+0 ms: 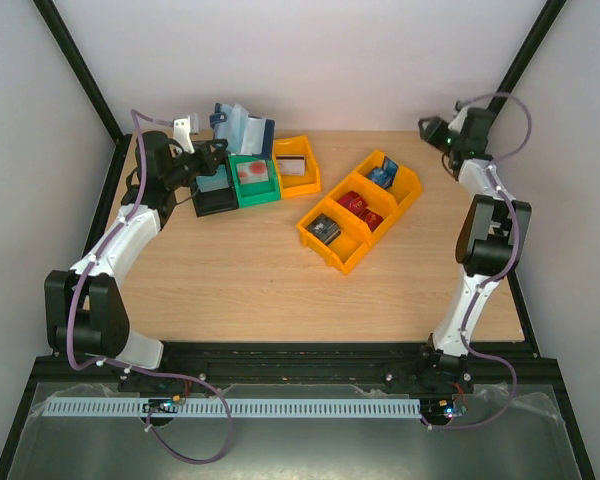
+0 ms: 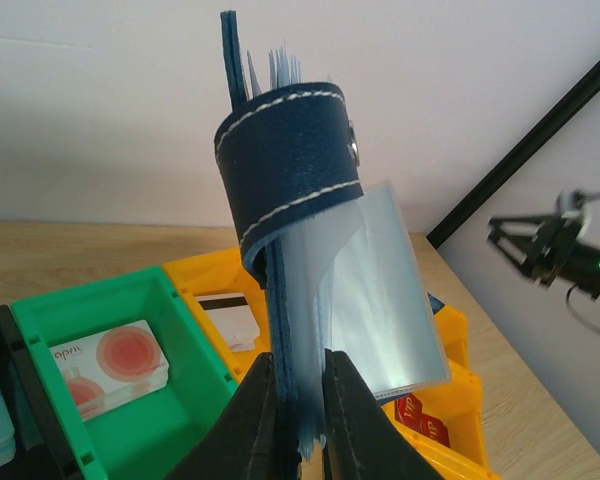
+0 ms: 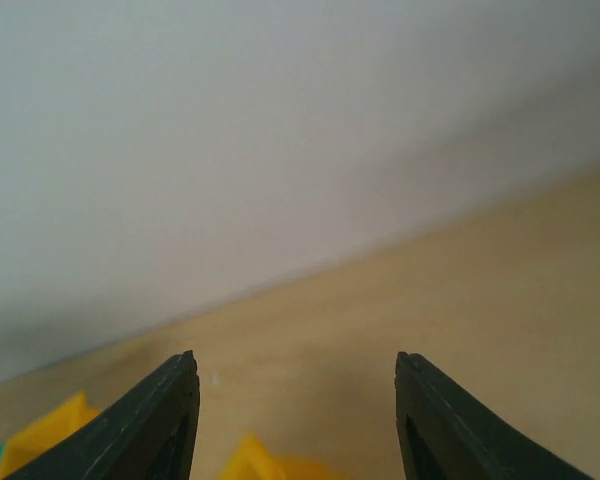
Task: Take the credit cards out of the card holder
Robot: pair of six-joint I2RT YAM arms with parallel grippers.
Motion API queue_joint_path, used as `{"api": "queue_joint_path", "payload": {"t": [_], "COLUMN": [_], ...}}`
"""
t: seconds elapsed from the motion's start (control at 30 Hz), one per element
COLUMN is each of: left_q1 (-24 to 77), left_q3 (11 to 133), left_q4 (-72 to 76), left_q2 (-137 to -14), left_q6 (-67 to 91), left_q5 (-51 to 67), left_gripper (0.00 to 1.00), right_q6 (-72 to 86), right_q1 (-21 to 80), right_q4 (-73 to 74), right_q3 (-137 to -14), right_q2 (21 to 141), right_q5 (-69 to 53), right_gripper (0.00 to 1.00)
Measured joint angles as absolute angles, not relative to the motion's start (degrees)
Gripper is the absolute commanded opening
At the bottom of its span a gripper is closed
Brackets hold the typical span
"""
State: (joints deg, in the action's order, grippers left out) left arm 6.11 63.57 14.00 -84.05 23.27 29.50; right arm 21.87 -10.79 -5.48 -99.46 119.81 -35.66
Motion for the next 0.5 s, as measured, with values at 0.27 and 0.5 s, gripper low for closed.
{"api": "queue_joint_path", "payload": {"t": [0.27, 0.5], "left_q1": [6.1, 6.1], "left_q3": [63.6, 63.6], "left_q4": [13.8, 13.7], "left_q2": [-84.1, -84.1], "left_q6": [23.0, 23.0], "left_q5": [29.5, 29.5], "left_gripper": [0.02, 0.02], "right_q6": [36.7, 29.2], "right_q1": [-8.7, -7.6], "right_q4": [-1.5, 10.3], "right_q3": [-87.5, -96.4], "right_q2": [120.0, 121.8], "right_q5": [-34.0, -31.9], "right_gripper": [0.54, 0.5]}}
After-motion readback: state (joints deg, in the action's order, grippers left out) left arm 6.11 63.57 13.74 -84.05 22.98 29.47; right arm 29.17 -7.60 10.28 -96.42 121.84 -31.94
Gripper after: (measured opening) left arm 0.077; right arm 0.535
